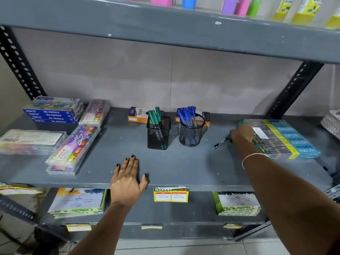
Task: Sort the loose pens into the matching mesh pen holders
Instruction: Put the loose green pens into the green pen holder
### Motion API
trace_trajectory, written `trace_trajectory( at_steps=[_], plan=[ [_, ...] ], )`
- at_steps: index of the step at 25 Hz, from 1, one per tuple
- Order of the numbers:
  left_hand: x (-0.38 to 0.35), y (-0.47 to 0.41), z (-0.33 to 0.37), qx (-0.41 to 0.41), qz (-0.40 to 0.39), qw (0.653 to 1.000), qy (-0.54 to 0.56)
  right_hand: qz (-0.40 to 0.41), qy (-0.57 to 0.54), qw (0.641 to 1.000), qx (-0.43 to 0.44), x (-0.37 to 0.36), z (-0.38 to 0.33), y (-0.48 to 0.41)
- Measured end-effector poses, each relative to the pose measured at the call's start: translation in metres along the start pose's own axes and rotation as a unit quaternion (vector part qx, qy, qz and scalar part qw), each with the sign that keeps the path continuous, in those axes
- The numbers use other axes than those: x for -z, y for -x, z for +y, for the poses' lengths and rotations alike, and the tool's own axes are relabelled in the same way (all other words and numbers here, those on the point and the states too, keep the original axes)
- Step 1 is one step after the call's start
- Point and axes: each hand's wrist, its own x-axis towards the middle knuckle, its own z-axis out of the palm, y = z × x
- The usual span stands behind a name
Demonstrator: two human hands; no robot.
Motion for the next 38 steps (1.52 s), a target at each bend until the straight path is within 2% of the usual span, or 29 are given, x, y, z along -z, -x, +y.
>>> trace_trajectory(
  at_steps=[3,6,9,13,18,23,26,28,30,32,34,38],
  plan=[
    [0.0,-0.001,0.0,-0.004,-0.008,1.0,-0.01,0.017,-0.09,0.993,0.07,0.009,-0.053,0.015],
    [0.001,0.0,-0.001,-0.004,-0.008,1.0,-0.008,-0.013,-0.137,0.975,0.174,0.007,-0.116,0.048],
    [0.001,0.0,0.0,0.0,-0.001,1.0,0.002,-0.108,-0.088,0.959,0.247,-0.015,-0.152,0.081],
    [-0.001,-0.001,0.0,0.001,0.001,1.0,0.015,-0.209,0.038,0.935,0.284,-0.058,-0.16,0.111],
    [-0.002,-0.001,0.0,0.0,0.014,0.999,0.029,-0.236,0.122,0.916,0.302,-0.087,-0.159,0.123],
    [-0.003,-0.001,-0.001,-0.002,0.01,1.0,0.025,-0.241,0.151,0.909,0.304,-0.088,-0.164,0.123],
    [-0.002,-0.002,-0.001,-0.002,0.002,1.0,0.019,-0.231,0.045,0.93,0.281,-0.064,-0.174,0.103],
    [-0.002,-0.002,-0.001,-0.004,0.0,1.0,0.014,-0.15,-0.073,0.954,0.249,-0.041,-0.171,0.075],
    [-0.003,-0.002,-0.002,-0.005,-0.005,1.0,0.011,-0.064,-0.119,0.97,0.199,-0.02,-0.147,0.042],
    [-0.004,-0.002,-0.002,-0.006,-0.008,1.0,0.006,-0.022,-0.065,0.986,0.149,-0.008,-0.106,0.018],
    [-0.004,-0.002,-0.002,-0.004,-0.005,1.0,0.006,-0.013,0.028,0.994,0.106,-0.008,-0.059,0.009],
    [-0.004,-0.003,-0.001,-0.006,0.008,1.0,0.017,-0.079,0.14,0.984,0.071,-0.032,-0.005,0.016]
  ],
)
